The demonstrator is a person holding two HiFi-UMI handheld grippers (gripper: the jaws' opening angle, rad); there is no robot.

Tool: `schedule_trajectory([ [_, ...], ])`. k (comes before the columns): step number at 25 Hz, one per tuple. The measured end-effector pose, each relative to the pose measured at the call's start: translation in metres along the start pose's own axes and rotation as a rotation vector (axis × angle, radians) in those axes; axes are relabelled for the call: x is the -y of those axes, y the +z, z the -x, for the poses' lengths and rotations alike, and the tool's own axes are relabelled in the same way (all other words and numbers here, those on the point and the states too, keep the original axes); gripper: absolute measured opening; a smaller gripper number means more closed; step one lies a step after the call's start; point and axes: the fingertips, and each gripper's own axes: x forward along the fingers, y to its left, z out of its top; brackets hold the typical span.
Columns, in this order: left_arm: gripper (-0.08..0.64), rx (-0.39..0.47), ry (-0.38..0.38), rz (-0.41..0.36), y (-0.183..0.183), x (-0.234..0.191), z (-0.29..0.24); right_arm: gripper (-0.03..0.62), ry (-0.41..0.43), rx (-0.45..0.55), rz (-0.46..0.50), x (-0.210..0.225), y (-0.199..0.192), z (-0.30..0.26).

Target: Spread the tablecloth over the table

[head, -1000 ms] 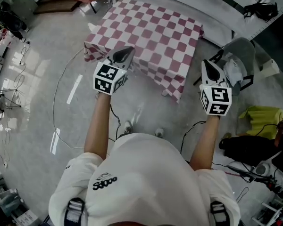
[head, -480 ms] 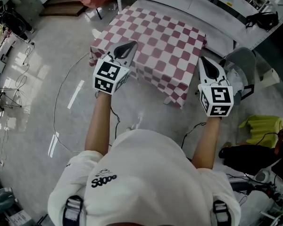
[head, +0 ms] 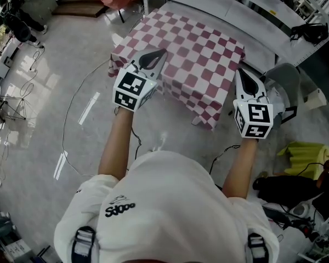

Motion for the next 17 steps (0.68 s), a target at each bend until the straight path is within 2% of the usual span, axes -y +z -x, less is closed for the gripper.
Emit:
schedule_trajectory([
  [17,0.031,-0.023,-0.004,0.009,-0.012,-0.003,0.000,0.021,0.033,0.010,-0.034,-0.017,-0.002,-0.010],
])
